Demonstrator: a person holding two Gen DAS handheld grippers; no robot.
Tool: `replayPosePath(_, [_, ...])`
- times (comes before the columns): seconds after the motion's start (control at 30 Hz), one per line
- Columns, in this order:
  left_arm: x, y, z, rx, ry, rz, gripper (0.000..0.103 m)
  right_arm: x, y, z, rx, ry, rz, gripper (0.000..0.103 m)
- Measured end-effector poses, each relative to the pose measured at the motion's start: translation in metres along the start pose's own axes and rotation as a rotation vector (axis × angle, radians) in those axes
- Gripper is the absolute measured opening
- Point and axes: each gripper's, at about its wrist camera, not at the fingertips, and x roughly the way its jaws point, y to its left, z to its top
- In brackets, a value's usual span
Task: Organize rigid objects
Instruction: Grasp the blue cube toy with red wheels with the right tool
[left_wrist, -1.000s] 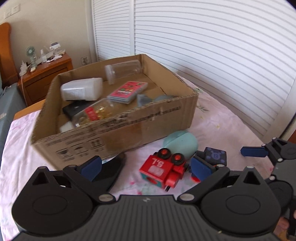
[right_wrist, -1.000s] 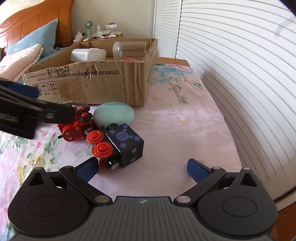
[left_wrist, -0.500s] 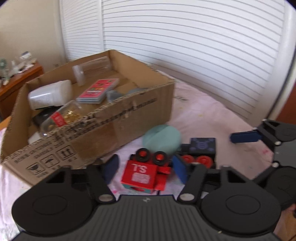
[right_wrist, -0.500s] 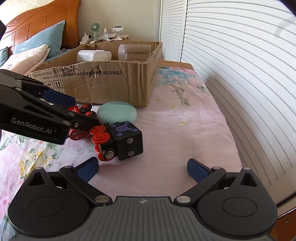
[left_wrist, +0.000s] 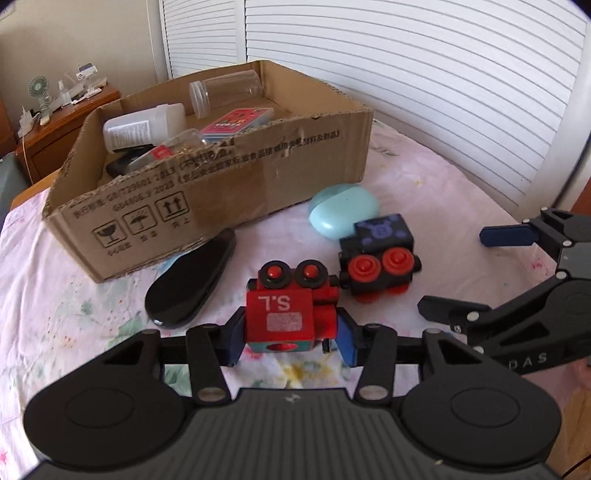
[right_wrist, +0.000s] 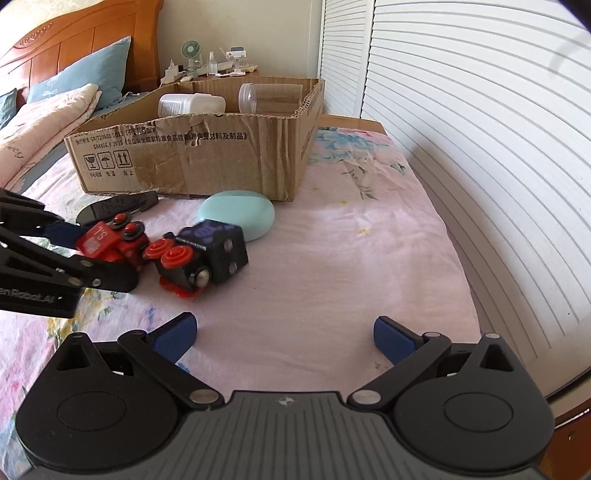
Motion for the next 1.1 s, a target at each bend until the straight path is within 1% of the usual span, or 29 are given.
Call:
replayPosePath(0.1, [-0.005,-0.002,0.002,0.001,-0.021,0.008,0.049,0.000,0.000,-0.001,0.000,0.000,0.000,0.103])
replayPosePath(0.23, [-0.011,-0.001,0.008,-0.013,-0.061,-0.006,0.060,0.000,0.000,0.000,0.002,0.001,-0.002,0.103])
replayPosePath(0.33, [-0.006,-0.001,0.012,-0.021,-0.068,0.013,0.060,0.000,0.001,0.000,0.003,0.001,-0.003,0.103])
replayPosePath(0.4, [0.002,0.001,0.014,-0.040,-0.063,0.022,0.061,0.000,0.001,0.000,0.004,0.001,-0.005,0.103])
replayPosePath(0.43, [0.005,0.004,0.014,-0.057,-0.072,0.021,0.065,0.000,0.001,-0.001,0.004,-0.001,-0.006,0.103])
replayPosePath(0.53, [0.012,0.014,0.016,-0.127,-0.061,-0.008,0.065,0.000,0.002,-0.002,0.006,-0.008,-0.009,0.103])
replayPosePath(0.6, [0.014,0.015,0.016,-0.138,-0.071,0.002,0.065,-0.001,0.002,-0.003,0.009,-0.009,-0.012,0.103])
replayPosePath(0.7, [0.017,0.010,0.018,-0.143,-0.082,0.025,0.063,-0.001,0.004,-0.003,0.015,-0.010,-0.019,0.103])
replayPosePath(0.73, [0.017,0.008,0.018,-0.134,-0.086,0.031,0.060,-0.002,0.005,-0.004,0.015,-0.010,-0.019,0.103])
replayPosePath(0.77, [0.019,0.006,0.017,-0.112,-0.075,0.046,0.054,-0.003,0.006,-0.003,0.012,-0.007,-0.017,0.103])
replayPosePath(0.83, [0.019,0.003,0.012,-0.084,-0.074,0.058,0.053,-0.004,0.007,-0.003,-0.005,0.002,0.001,0.103])
replayPosePath(0.87, [0.016,0.004,0.009,-0.079,-0.075,0.057,0.048,-0.005,0.008,-0.003,-0.017,0.005,0.012,0.103])
replayPosePath(0.97, [0.009,0.011,0.001,-0.097,-0.068,0.050,0.048,-0.008,0.012,-0.004,-0.057,0.011,0.054,0.103])
replayPosePath(1.1, [-0.007,0.019,-0.015,-0.097,-0.051,0.048,0.048,-0.012,0.022,0.000,-0.124,-0.016,0.146,0.099])
